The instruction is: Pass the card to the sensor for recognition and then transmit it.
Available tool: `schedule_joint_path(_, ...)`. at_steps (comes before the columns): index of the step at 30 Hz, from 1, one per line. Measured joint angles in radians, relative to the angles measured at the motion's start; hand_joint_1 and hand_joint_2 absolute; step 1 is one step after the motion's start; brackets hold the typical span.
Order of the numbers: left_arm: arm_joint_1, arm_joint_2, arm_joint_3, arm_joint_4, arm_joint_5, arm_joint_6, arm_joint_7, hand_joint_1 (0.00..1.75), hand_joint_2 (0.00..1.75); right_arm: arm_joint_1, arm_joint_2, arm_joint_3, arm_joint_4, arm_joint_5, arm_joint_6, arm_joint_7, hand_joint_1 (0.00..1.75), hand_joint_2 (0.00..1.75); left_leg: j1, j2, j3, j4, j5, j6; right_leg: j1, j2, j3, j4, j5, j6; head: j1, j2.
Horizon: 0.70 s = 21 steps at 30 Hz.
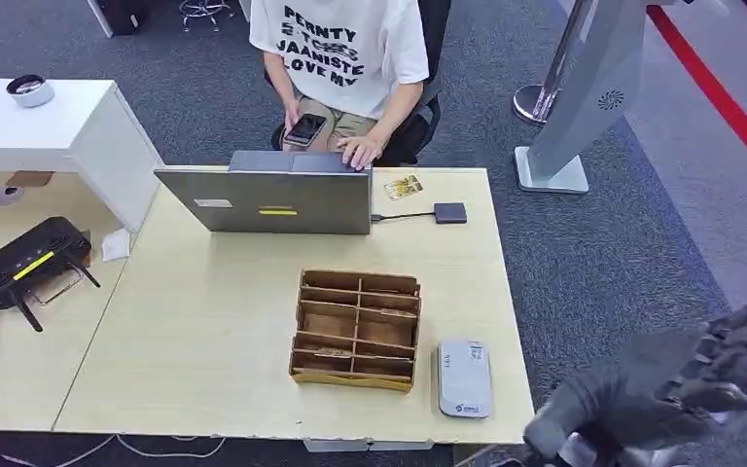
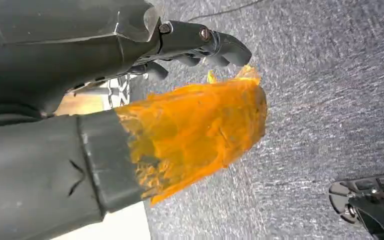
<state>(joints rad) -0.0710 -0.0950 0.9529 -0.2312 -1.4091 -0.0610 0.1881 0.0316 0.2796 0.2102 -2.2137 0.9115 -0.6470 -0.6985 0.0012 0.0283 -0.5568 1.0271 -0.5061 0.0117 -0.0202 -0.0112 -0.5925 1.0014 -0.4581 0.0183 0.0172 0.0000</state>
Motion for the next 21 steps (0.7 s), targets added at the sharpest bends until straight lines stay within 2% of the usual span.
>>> schedule_joint_path(2,0.000,-0.003,0.012,0.000,0.010,0.001,0.003,0.00,0.00,0.041,0.000,0.028,0.002,-0.178,0.000,0.001,0.00,0.00,0.000,0.000,0.000,0.000,0.000,0.000,0.000,0.000,0.000,0.000,0.000,0.000,0.000,0.000)
schedule_joint_path(4,0.000,-0.005,0.023,0.000,0.017,0.003,0.006,0.00,0.00,0.068,-0.002,0.060,0.006,-0.286,0.000,0.003,0.00,0.00,0.000,0.000,0.000,0.000,0.000,0.000,0.000,0.000,0.000,0.000,0.000,0.000,0.000,0.000)
schedule_joint_path(7,0.000,-0.009,0.037,0.000,0.025,0.005,0.008,0.00,0.00,0.091,-0.016,0.120,0.021,-0.412,0.001,0.003,0.00,0.00,0.000,0.000,0.000,0.000,0.000,0.000,0.000,0.000,0.000,0.000,0.000,0.000,0.000,0.000)
schedule_joint_path(11,0.000,-0.013,0.053,0.000,0.030,0.008,0.008,0.00,0.00,0.097,-0.062,0.197,0.055,-0.566,0.001,0.011,0.00,0.00,0.000,0.000,0.000,0.000,0.000,0.000,0.000,0.000,0.000,0.000,0.000,0.000,0.000,0.000)
schedule_joint_path(16,0.000,-0.016,0.070,0.000,0.042,0.013,0.008,0.00,0.00,0.091,-0.116,0.272,0.079,-0.702,0.011,0.087,0.00,0.00,0.000,0.000,0.000,0.000,0.000,0.000,0.000,0.000,0.000,0.000,0.000,0.000,0.000,0.000)
schedule_joint_path(18,0.000,-0.018,0.074,0.000,0.047,0.016,0.008,0.00,0.00,0.089,-0.134,0.295,0.089,-0.806,0.060,0.131,0.00,0.00,0.000,0.000,0.000,0.000,0.000,0.000,0.000,0.000,0.000,0.000,0.000,0.000,0.000,0.000)
schedule_joint_path(21,0.000,-0.019,0.085,0.000,0.054,0.020,0.008,0.00,0.00,0.089,-0.151,0.307,0.102,-0.971,0.186,0.185,0.00,0.00,0.000,0.000,0.000,0.000,0.000,0.000,0.000,0.000,0.000,0.000,0.000,0.000,0.000,0.000)
